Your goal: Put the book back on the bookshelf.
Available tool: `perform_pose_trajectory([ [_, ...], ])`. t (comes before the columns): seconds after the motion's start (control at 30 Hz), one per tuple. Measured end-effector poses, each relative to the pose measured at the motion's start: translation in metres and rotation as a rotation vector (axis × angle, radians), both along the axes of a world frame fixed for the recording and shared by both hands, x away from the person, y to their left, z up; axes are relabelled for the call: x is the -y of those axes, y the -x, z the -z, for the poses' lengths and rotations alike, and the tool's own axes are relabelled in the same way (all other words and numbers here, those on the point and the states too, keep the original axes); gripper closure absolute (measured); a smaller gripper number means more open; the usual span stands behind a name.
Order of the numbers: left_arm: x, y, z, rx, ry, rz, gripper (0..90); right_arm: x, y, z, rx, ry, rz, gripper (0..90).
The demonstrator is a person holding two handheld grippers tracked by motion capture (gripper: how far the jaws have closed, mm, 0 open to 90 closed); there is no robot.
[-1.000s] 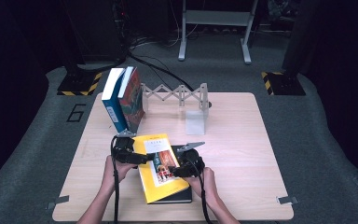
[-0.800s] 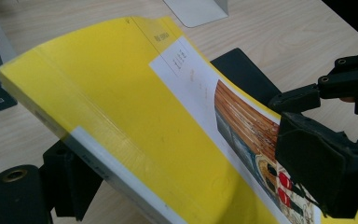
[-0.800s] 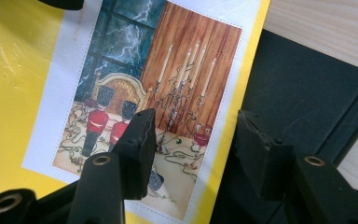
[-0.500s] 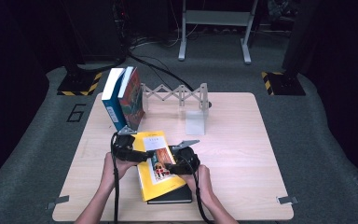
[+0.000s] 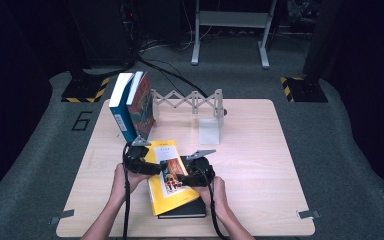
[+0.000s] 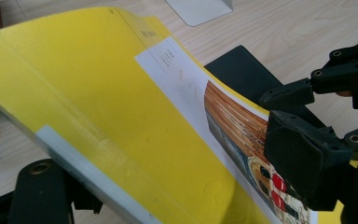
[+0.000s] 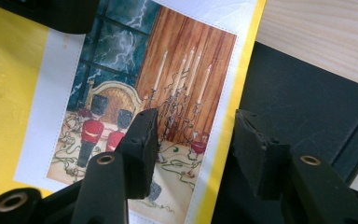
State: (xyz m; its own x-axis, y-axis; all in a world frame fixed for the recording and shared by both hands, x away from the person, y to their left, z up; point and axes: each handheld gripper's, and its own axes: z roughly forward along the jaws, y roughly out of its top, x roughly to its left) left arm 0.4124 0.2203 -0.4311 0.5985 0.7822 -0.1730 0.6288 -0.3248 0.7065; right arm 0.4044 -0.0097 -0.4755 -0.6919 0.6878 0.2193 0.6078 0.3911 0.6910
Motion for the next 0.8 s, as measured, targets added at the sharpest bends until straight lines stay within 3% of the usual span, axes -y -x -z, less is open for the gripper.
perform_pose_trajectory([
  [0.07, -0.001, -0.001, 0.001, -0.004, -0.004, 0.002, 21.7, 0.001, -0.002, 0.001, -0.032, -0.029, 0.011, 50.2],
  [0.1, -0.002, -0.001, 0.002, -0.012, 0.01, -0.004, 21.7, 0.001, -0.002, 0.002, -0.036, -0.035, 0.011, 50.2],
  [0.2, -0.004, -0.001, 0.004, -0.009, 0.0, -0.013, 24.8, 0.001, -0.002, 0.002, -0.027, -0.027, 0.011, 50.2],
  [0.4, -0.002, -0.001, 0.007, 0.025, -0.074, -0.044, 32.2, 0.0, -0.002, 0.002, -0.017, -0.03, 0.013, 50.2],
  [0.57, -0.006, -0.003, 0.009, 0.027, -0.034, -0.067, 37.5, 0.0, -0.001, 0.003, -0.008, -0.034, 0.016, 50.1],
  [0.63, -0.007, -0.003, 0.008, 0.04, -0.015, -0.071, 41.1, 0.0, 0.001, 0.003, -0.029, -0.041, 0.029, 50.0],
  [0.8, -0.012, -0.004, 0.008, 0.051, 0.054, -0.077, 52.0, 0.003, 0.0, 0.004, -0.006, -0.05, 0.016, 49.9],
])
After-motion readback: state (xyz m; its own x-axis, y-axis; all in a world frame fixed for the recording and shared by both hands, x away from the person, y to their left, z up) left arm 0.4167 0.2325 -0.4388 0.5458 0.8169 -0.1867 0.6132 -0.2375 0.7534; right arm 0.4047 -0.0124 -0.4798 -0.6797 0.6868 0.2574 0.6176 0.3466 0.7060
